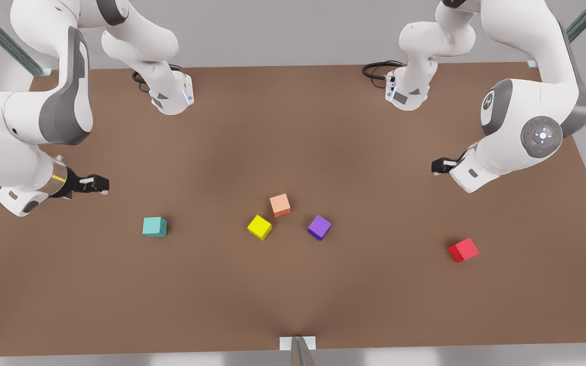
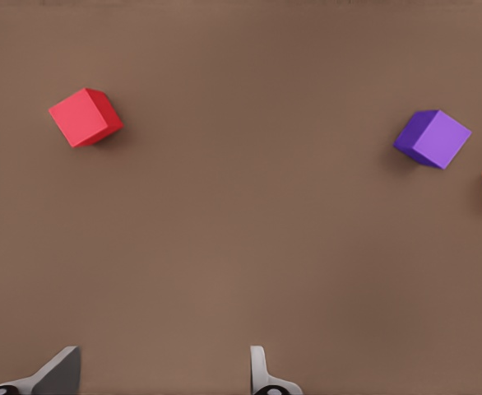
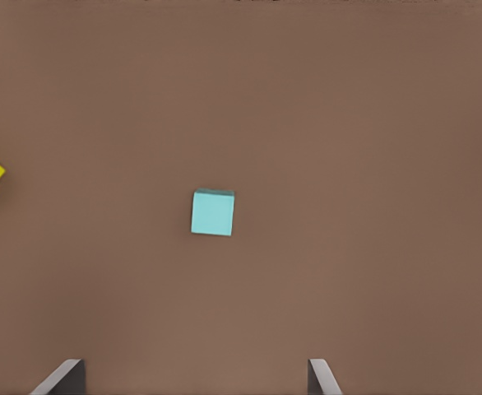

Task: Pick up red wooden cube and pass to hand red wooden cube and place in blue wooden cube

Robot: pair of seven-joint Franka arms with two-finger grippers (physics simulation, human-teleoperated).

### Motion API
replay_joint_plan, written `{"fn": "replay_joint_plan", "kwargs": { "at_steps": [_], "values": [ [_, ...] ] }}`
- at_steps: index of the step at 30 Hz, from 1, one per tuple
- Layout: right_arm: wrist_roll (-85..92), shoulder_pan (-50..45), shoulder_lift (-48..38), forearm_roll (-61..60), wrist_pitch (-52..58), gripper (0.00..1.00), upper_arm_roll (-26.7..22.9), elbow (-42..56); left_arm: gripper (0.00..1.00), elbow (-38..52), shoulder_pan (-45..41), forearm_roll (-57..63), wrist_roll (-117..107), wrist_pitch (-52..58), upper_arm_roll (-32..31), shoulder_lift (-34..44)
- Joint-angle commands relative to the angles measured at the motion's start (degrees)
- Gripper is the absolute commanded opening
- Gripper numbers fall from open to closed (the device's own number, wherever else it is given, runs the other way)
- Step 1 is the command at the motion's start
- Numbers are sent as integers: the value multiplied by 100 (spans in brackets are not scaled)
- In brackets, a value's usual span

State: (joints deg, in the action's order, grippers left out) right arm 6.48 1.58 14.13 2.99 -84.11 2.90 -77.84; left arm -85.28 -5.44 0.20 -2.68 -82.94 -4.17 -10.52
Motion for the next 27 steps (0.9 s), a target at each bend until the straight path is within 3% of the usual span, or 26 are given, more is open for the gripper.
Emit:
{"fn": "replay_joint_plan", "kwargs": {
  "at_steps": [1, 3, 6, 10, 15, 27],
  "values": [
    [301, 9, -6, -70, -123, 100, 0, -3, 100, 3, -1, -3, -48, -55, 4, 6],
    [310, 18, 2, -70, -106, 100, -17, -12, 100, 37, -1, 24, -30, -55, 56, -186],
    [407, 18, 29, -9, -106, 100, -17, -29, 100, 1935, 86, 59, -66, -248, 662, -2357],
    [433, 18, 46, 0, -106, 100, -17, -82, 100, 1919, 323, 68, -584, -1768, 786, -3193],
    [582, -8, 46, 105, -150, 100, -26, -205, 100, 1268, 561, 24, -961, -2578, 891, -3246],
    [574, -35, 73, 167, -158, 100, -17, -223, 100, 1242, 807, -64, -1226, -3272, 891, -3641]
  ]
}}
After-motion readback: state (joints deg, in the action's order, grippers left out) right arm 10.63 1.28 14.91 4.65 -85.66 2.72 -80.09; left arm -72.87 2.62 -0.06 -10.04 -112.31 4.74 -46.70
